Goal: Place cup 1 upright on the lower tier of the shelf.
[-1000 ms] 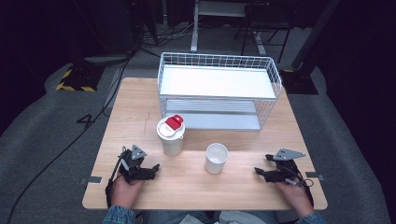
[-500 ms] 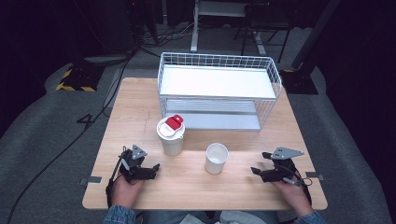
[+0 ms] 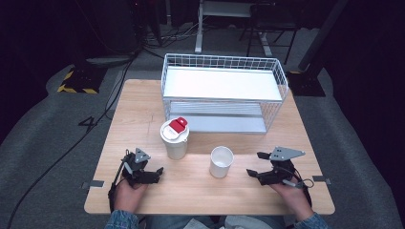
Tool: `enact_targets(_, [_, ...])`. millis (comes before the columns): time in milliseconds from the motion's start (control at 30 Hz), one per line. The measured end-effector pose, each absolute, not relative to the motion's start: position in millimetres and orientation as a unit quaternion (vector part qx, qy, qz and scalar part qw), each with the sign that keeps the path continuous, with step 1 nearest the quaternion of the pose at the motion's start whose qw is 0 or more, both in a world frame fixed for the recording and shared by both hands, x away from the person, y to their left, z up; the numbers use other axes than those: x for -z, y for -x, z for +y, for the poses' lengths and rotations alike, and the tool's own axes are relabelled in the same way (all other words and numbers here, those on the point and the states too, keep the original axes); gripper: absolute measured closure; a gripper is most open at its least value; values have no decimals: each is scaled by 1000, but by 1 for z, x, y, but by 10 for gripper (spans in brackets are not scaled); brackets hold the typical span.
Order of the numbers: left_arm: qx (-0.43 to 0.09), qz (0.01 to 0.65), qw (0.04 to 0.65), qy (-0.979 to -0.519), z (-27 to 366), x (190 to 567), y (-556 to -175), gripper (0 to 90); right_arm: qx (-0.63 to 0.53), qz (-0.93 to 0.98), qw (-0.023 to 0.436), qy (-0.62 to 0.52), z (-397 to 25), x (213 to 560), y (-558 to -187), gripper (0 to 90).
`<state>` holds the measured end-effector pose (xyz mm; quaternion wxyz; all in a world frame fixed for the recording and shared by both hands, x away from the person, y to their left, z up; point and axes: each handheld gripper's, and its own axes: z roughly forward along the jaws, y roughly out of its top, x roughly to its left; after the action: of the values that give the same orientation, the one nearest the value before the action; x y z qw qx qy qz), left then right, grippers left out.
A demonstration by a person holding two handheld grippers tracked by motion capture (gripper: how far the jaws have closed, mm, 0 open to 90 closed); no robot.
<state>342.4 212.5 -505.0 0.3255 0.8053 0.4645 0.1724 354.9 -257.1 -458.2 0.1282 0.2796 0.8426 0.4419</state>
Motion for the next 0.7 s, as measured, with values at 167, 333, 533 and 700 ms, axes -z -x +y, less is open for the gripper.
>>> enact_targets(167, [-172, 465, 325, -805, 212, 505, -343, 95, -449, 848, 121, -255, -235, 453, -354, 180])
enact_targets(333, [-172, 465, 326, -805, 212, 505, -343, 95, -446, 849, 116, -257, -219, 454, -353, 150])
enact_targets(533, [-172, 465, 325, -805, 212, 505, -343, 95, -449, 850, 114, -252, -208, 456, -353, 147])
enact_targets(700, [-172, 465, 325, -805, 212, 505, -343, 95, -451, 852, 108, -242, -193, 459, -354, 147])
